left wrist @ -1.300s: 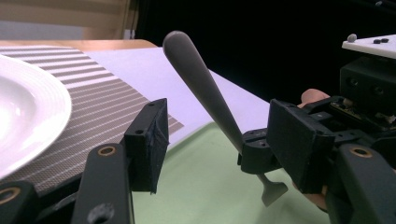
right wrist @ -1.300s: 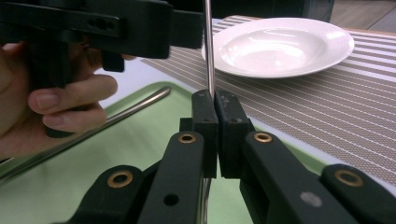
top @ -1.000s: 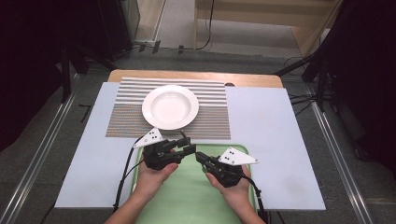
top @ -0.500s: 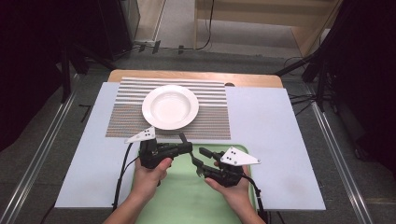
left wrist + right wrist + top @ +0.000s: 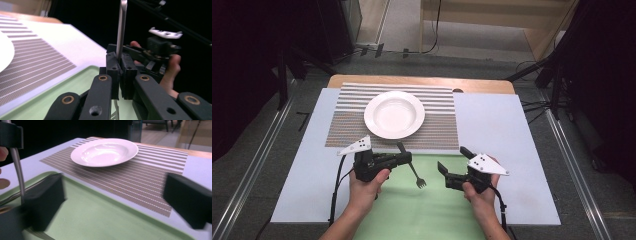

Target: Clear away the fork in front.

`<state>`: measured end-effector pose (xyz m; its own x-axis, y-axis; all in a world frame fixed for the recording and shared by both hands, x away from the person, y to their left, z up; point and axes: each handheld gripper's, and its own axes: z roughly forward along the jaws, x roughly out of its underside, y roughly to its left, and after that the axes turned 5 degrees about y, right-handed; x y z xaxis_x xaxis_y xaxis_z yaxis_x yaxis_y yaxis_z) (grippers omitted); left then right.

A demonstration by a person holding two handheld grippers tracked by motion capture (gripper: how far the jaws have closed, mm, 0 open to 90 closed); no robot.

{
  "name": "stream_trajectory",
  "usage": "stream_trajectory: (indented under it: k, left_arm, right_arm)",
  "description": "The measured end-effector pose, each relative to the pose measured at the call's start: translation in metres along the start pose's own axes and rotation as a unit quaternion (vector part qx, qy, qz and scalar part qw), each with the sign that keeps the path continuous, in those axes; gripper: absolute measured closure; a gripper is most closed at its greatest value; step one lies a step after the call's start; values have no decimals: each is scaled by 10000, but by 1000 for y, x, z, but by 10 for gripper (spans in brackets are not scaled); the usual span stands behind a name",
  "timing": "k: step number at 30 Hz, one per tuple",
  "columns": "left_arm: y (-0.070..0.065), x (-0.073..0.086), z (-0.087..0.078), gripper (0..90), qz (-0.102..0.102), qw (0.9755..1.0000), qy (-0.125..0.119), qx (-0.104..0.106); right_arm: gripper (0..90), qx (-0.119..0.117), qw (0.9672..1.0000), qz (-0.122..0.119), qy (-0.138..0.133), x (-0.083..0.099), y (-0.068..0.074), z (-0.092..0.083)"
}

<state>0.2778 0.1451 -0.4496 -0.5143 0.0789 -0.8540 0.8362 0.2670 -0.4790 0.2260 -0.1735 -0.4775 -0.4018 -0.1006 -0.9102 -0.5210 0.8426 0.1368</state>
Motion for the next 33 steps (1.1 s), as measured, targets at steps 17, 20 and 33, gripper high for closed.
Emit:
stream_trajectory:
  k: [17,20,33]
  left_arm:
    - [-3,1,-15,868,111,9998,71,-133]
    - [-3,2,-18,868,73,9998,109,-143]
    - [-4,3,-25,868,-56,9997,199,-136]
  right_arm:
    - [0,695,9974,97,-138,15,-60,-44]
    - [0,962,9953,124,-71,20,-70,-50]
    - [0,1326,9910,199,-22,40,-99,-84]
